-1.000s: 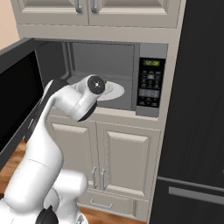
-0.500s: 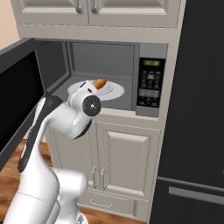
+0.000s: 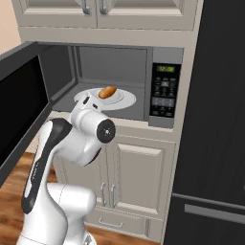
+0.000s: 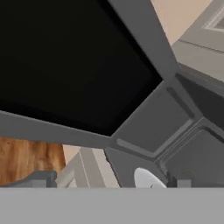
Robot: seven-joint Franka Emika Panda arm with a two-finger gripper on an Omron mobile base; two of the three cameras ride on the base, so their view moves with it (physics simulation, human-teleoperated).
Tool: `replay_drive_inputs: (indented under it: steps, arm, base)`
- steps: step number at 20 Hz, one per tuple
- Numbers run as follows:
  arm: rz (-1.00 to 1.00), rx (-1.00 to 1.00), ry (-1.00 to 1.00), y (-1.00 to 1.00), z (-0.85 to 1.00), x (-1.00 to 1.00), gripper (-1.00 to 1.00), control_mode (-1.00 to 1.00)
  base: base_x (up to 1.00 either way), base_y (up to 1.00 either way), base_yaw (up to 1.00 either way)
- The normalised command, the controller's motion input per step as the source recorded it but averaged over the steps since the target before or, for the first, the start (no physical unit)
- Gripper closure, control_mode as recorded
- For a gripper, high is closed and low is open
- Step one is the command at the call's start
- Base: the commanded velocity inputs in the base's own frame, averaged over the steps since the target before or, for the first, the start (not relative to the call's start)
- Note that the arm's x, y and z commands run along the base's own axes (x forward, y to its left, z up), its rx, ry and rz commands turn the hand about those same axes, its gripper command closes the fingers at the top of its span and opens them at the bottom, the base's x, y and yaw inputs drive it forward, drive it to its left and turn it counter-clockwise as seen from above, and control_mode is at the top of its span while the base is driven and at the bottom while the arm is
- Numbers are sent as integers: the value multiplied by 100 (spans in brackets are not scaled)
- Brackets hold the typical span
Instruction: Pick the hotdog bun from the counter and place it in the microwave. Then turn on the microwave.
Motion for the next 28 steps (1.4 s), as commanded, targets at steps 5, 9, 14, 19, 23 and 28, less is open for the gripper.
replay_drive_inputs:
  steps: [5,9,14,19,23,28]
  arm:
    - [17,0,0,3,14,-38,-100,-100]
    - [9,0,0,8,10,-39,-100,-100]
    - [3,0,-4,9,9,-44,-100,-100]
    - [0,0,-14,14,4,-41,-100,-100]
    - [-3,-1,-21,17,0,-34,-100,-100]
    - [0,0,-23,13,0,-38,-100,-100]
  base:
    - [0,0,0]
    - [0,0,0]
    - [0,0,0]
    - [0,0,0]
    - [0,0,0]
    - [0,0,0]
